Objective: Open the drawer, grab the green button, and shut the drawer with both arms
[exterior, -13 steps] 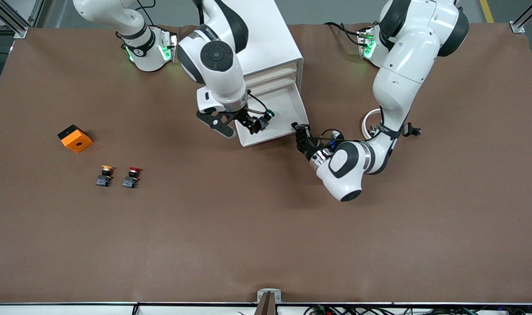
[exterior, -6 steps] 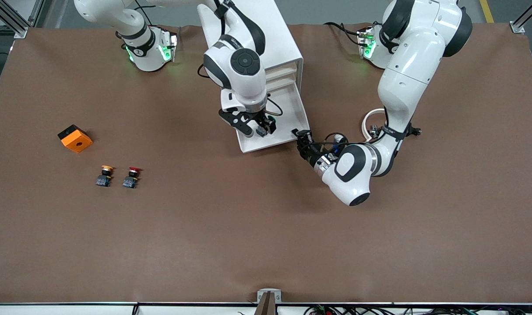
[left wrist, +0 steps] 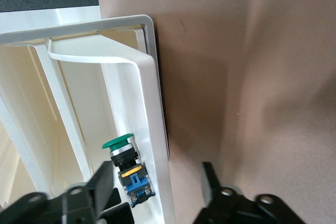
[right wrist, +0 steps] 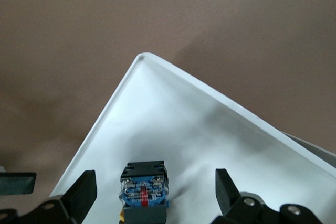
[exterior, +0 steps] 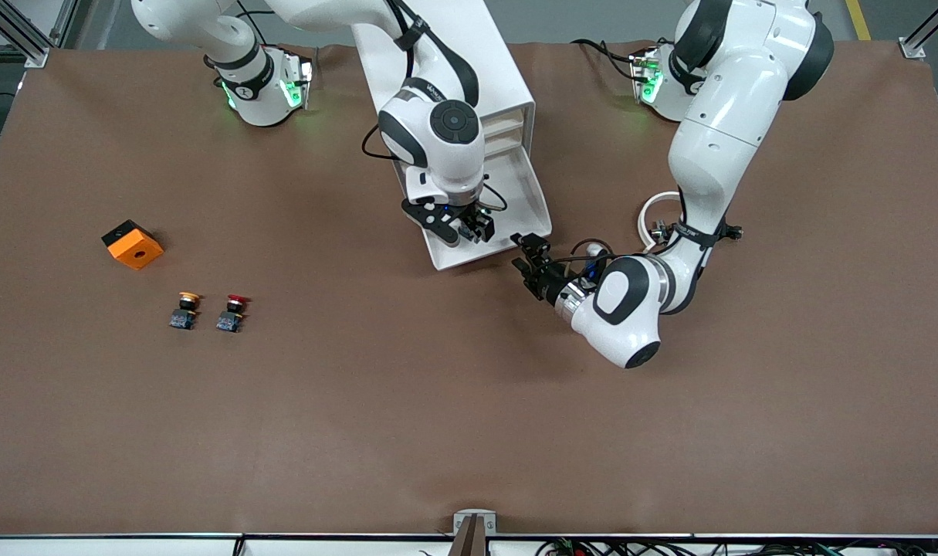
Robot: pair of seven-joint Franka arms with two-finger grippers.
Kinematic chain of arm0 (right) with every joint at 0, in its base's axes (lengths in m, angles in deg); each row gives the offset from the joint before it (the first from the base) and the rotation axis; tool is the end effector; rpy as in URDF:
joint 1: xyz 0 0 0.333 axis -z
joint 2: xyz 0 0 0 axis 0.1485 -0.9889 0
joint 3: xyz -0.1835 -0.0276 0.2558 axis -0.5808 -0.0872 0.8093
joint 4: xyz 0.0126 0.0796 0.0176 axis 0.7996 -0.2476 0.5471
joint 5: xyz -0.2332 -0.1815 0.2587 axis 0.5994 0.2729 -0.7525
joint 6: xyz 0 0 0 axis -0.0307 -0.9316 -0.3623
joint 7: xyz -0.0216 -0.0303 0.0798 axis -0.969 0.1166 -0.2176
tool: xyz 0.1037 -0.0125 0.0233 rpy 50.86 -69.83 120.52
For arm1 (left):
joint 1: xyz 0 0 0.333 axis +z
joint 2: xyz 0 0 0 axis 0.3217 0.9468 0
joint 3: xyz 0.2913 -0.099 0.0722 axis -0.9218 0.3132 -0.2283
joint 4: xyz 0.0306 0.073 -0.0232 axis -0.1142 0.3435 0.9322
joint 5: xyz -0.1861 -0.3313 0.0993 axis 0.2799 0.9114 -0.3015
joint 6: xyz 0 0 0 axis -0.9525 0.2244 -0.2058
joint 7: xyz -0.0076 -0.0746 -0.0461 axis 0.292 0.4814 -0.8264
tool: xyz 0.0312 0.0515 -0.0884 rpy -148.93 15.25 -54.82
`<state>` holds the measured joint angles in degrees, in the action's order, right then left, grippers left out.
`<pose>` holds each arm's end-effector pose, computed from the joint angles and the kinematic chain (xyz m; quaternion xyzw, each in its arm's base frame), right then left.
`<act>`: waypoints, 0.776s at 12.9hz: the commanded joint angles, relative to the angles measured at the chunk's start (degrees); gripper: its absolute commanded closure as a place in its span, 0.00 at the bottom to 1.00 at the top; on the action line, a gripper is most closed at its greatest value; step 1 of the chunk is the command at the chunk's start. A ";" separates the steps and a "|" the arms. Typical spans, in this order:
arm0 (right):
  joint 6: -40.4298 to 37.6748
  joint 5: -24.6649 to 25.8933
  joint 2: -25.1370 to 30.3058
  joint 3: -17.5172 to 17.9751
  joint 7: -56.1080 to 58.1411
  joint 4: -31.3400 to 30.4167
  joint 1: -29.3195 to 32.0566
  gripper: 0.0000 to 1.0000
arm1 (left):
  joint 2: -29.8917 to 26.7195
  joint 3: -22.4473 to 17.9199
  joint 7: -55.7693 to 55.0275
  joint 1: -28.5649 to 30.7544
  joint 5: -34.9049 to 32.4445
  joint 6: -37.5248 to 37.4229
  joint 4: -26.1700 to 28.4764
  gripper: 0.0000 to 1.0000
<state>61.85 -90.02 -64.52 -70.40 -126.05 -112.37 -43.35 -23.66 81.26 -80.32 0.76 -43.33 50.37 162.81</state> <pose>0.4204 0.5070 0.2815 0.9447 -0.3279 0.0022 0.0057 0.5731 -0.3465 0.1633 -0.4583 -0.7127 0.4977 0.1853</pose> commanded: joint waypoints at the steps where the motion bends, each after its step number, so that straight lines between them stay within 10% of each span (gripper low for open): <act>1: -0.34 1.18 -1.85 -0.56 -1.11 2.47 -0.67 0.00 | 0.56 0.23 -0.17 0.08 1.13 0.13 -1.08 0.00; 10: 1.06 1.88 -4.06 -0.47 -1.02 3.88 -2.16 0.21 | -2.07 0.67 11.84 0.70 0.08 0.13 -4.41 0.00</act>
<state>62.42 -89.14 -67.62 -70.45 -126.05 -109.66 -44.17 -24.35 81.48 -72.06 0.89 -43.27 50.41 159.06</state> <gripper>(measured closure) 0.181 0.000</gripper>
